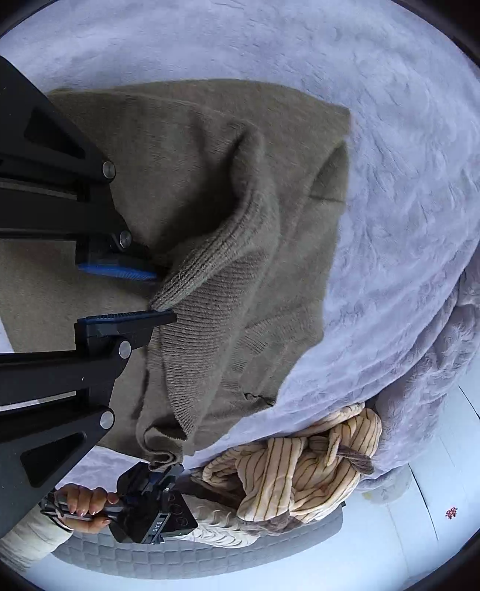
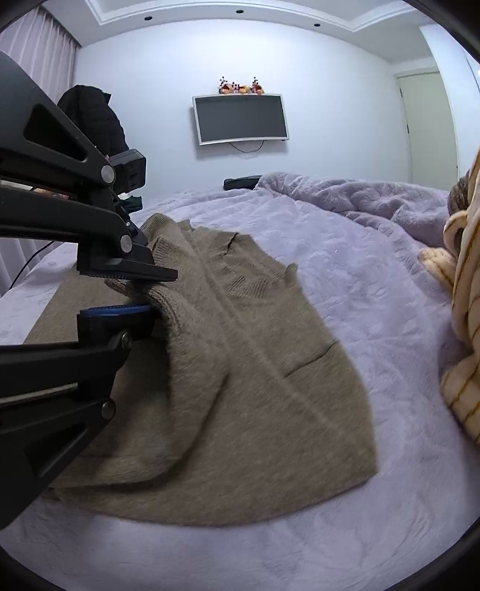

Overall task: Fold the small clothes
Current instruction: 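Lay the hem down at the collar and open both grippers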

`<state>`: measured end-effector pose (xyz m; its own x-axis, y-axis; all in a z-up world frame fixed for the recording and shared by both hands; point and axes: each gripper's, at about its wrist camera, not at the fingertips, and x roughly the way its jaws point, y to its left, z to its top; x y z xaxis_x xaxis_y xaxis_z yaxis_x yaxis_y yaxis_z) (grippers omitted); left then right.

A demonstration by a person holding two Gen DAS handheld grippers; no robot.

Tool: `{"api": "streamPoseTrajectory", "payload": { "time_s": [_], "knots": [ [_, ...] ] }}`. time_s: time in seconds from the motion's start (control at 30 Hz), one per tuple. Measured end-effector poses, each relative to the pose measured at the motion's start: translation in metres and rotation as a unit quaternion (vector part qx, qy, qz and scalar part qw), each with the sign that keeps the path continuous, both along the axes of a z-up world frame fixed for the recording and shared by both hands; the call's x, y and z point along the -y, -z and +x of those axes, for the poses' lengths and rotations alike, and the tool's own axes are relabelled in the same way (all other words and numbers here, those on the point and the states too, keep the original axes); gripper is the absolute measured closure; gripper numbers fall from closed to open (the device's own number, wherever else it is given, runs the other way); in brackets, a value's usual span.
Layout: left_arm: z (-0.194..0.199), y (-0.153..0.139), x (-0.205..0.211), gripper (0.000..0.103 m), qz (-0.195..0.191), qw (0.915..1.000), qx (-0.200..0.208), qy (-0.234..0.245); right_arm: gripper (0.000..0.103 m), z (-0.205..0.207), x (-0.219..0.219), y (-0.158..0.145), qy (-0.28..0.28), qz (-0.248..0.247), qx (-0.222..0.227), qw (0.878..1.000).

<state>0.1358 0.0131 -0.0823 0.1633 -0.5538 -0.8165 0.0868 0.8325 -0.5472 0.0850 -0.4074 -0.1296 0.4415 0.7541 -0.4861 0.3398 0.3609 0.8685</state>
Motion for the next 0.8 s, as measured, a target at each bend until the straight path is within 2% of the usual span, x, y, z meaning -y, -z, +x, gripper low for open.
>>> {"api": "streamPoseTrajectory", "payload": {
  "time_s": [0.1, 0.13, 0.17, 0.2, 0.23, 0.27, 0.3, 0.4, 0.5, 0.57, 0.67, 0.8],
  "knots": [
    [0.022, -0.01, 0.001, 0.087, 0.008, 0.9995, 0.025, -0.019, 0.086, 0.019, 0.009, -0.009, 0.019, -0.011, 0.017, 1.0],
    [0.029, -0.016, -0.002, 0.087, 0.012, 0.9988, 0.035, -0.032, 0.086, 0.027, 0.013, -0.01, 0.028, -0.023, 0.012, 0.999],
    [0.035, -0.021, -0.004, 0.087, 0.014, 0.9981, 0.043, -0.042, 0.082, 0.031, 0.016, -0.01, 0.034, -0.032, 0.007, 0.999],
    [0.039, -0.027, -0.007, 0.087, 0.015, 0.9972, 0.053, -0.051, 0.068, 0.035, 0.02, -0.011, 0.039, -0.042, -0.001, 0.998],
    [0.043, -0.035, -0.01, 0.087, 0.019, 0.9961, 0.063, -0.059, 0.059, 0.038, 0.023, -0.013, 0.044, -0.048, -0.004, 0.998],
    [0.045, -0.041, -0.014, 0.087, 0.024, 0.9949, 0.074, -0.064, 0.042, 0.038, 0.025, -0.015, 0.047, -0.051, -0.002, 0.998],
    [0.045, -0.048, -0.018, 0.087, 0.031, 0.9938, 0.085, -0.065, 0.038, 0.036, 0.027, -0.022, 0.052, -0.057, 0.009, 0.997],
    [0.039, -0.053, -0.022, 0.087, 0.056, 0.9925, 0.096, -0.05, 0.039, 0.027, 0.025, -0.04, 0.037, -0.092, 0.031, 0.995],
    [0.03, -0.037, -0.015, 0.087, 0.078, 0.9938, 0.076, -0.02, 0.049, 0.022, 0.011, -0.045, -0.005, -0.102, 0.046, 0.994],
    [0.026, -0.017, -0.007, 0.087, 0.104, 0.9929, 0.056, -0.01, 0.049, 0.024, -0.003, -0.039, -0.037, -0.12, 0.035, 0.991],
    [0.025, 0.003, -0.004, 0.087, 0.121, 0.9913, 0.045, -0.025, 0.049, 0.032, -0.017, -0.019, -0.065, -0.17, -0.002, 0.983],
    [0.026, 0.005, -0.011, 0.087, 0.119, 0.9913, 0.036, -0.043, 0.049, 0.036, -0.006, -0.008, -0.043, -0.221, -0.018, 0.974]
  ]
}}
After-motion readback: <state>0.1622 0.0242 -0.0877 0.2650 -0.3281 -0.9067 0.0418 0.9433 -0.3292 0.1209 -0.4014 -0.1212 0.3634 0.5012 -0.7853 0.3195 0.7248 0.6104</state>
